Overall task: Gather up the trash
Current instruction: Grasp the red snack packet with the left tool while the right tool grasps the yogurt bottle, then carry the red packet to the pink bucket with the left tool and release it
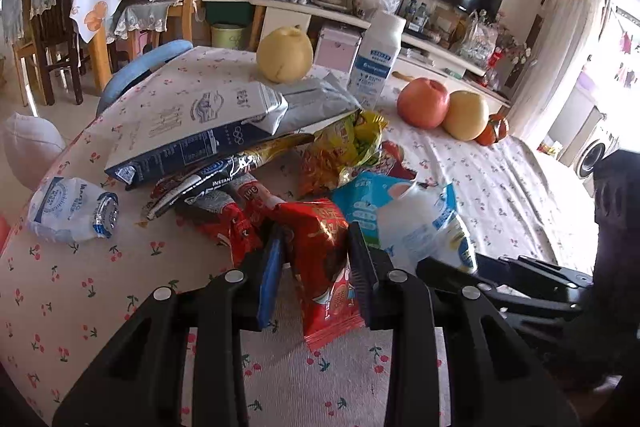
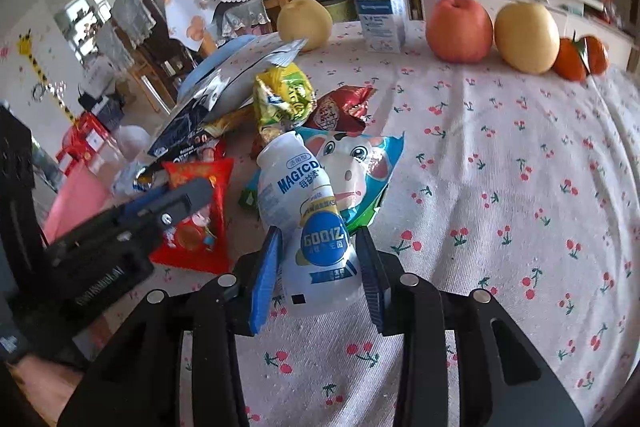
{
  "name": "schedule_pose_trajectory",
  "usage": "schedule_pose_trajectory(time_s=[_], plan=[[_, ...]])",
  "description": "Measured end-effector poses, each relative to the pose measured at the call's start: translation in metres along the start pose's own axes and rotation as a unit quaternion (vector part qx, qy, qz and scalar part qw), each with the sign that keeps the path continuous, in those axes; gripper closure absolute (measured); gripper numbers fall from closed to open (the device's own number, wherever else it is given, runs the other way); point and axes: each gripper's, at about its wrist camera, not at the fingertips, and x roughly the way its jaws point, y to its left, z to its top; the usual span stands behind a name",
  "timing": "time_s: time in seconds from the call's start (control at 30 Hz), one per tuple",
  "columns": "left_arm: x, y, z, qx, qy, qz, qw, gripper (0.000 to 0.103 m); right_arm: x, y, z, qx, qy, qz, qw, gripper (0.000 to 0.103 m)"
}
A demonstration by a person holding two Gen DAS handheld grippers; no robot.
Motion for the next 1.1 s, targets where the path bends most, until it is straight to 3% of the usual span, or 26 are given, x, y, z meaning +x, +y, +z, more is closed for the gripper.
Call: schedule_pose_trajectory(time_s=[0.17,0.47,0.83,1.1], plan=[[-0.009,0.006,0.003,-0.004,-0.01,-0.015,0.9998,0.07,-0.005,0.004,0.0,-0.01,-0.012,-0.008,1.0,0.064],[-0.034,0.019,0.007,-0.002,-0.044,-0.03,0.9986,0.07,-0.015,0.005,0.0,0.002,-0.03,0.015,0.999,0.065],[-0.07,0.054,0.019,-0.027,-0.091,-0.023,0.9952,0.07,-0.022,0.02,-0.007,0.048,-0.025,0.099,0.994,0.065],[-0.099,0.086,0.022,-0.047,-0.119,-0.012,0.9916,0.071,-0.027,0.054,-0.005,0.074,-0.028,0.159,0.984,0.065]])
